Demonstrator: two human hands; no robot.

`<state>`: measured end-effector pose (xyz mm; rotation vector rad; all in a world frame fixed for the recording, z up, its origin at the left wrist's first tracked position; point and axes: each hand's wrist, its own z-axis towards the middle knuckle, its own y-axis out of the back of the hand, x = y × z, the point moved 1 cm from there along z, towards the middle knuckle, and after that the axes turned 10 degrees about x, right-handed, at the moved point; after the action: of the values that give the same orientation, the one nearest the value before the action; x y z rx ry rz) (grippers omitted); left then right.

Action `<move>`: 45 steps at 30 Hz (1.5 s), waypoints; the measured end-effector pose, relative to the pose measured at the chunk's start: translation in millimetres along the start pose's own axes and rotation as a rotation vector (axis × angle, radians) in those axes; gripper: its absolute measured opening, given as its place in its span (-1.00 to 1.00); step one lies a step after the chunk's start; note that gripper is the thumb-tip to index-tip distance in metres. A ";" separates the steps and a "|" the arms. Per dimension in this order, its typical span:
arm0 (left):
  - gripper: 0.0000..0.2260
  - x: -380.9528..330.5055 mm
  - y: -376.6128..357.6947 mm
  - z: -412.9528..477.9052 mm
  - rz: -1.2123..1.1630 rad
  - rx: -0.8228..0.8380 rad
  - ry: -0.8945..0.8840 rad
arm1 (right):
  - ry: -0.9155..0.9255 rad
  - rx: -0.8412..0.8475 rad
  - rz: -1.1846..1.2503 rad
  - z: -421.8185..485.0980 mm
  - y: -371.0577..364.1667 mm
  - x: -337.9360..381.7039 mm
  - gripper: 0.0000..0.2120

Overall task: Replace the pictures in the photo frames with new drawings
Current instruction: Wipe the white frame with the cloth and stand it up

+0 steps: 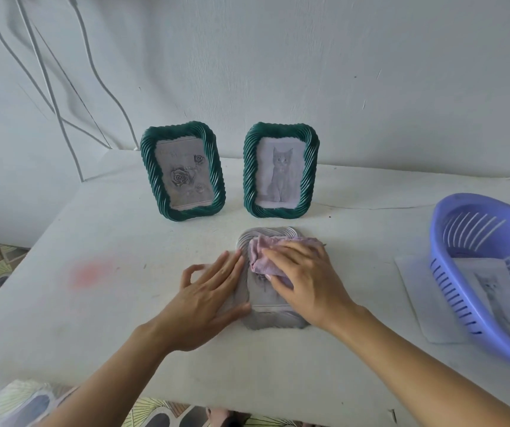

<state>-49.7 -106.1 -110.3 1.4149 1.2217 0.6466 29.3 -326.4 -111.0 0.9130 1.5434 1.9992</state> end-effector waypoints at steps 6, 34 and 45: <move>-0.06 -5.9 -6.2 -0.5 0.076 -0.030 0.032 | 0.072 0.077 0.041 1.6 -3.9 -9.1 -0.62; -0.08 -8.5 -9.4 -0.4 0.082 -0.104 0.064 | 0.297 0.098 0.077 -23.8 -3.6 0.5 -0.71; -0.08 -7.7 -9.2 -0.7 0.073 -0.099 0.060 | 0.300 0.049 -0.001 -40.9 4.6 -25.5 -0.72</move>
<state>-55.6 -114.1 -116.9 1.3711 1.1723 0.7944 16.9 -372.5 -118.6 0.6505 1.7563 2.1832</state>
